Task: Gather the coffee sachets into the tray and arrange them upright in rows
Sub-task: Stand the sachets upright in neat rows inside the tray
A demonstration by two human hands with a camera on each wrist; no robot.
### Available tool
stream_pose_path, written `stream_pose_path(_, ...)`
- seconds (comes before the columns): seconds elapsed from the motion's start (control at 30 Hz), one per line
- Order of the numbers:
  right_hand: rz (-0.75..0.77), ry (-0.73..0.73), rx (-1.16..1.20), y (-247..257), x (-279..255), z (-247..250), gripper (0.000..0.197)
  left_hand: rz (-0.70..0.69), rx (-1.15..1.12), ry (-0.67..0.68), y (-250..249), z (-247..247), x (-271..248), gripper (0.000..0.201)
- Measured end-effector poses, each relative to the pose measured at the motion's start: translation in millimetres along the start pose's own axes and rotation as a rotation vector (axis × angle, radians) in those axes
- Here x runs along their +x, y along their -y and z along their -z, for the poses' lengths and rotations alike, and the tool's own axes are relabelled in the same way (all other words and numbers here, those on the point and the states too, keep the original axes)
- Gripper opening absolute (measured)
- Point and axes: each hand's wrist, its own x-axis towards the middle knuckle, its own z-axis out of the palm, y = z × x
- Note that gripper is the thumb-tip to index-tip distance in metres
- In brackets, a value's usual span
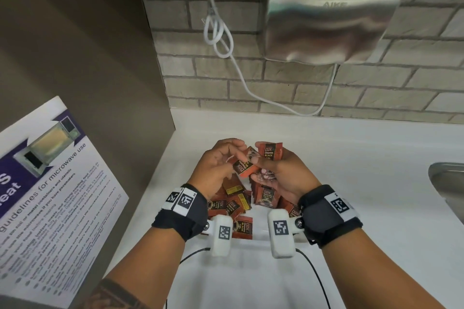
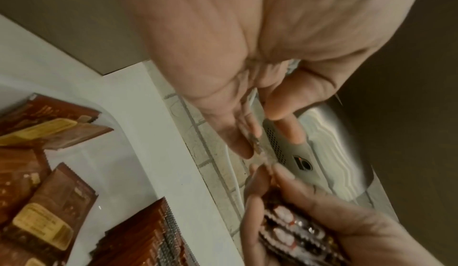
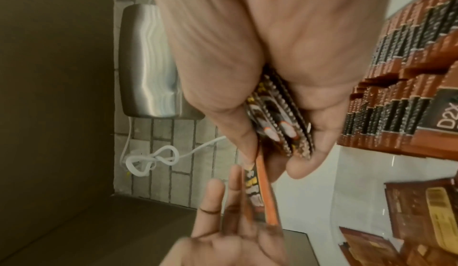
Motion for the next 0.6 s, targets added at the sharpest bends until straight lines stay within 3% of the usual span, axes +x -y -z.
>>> stream_pose_path(0.13,0.056,-0.022,-0.050,-0.9,-1.2,0.6,0.041,0.051,0.098,-0.078,0.0,4.2,5.1,0.030)
stream_pose_path(0.27,0.100,-0.058,-0.004,-0.6,-1.9,1.3,0.038,0.182,0.058,-0.051,1.2,8.7,4.9,0.045)
stream_pose_path(0.37,0.088,-0.062,-0.048,0.7,-6.1,-0.3,0.024,0.150,0.060,-0.061,-3.4,5.5,3.0,0.040)
stream_pose_path(0.5,-0.014,-0.001,-0.231,3.5,-9.5,1.2,0.059,0.049,0.181,-0.074,-15.1,6.6,5.2,0.026)
stream_pose_path(0.6,-0.096,0.177,-0.353,4.6,-10.8,-0.2,0.077,-0.027,0.414,0.079,-22.6,4.2,4.2,0.027)
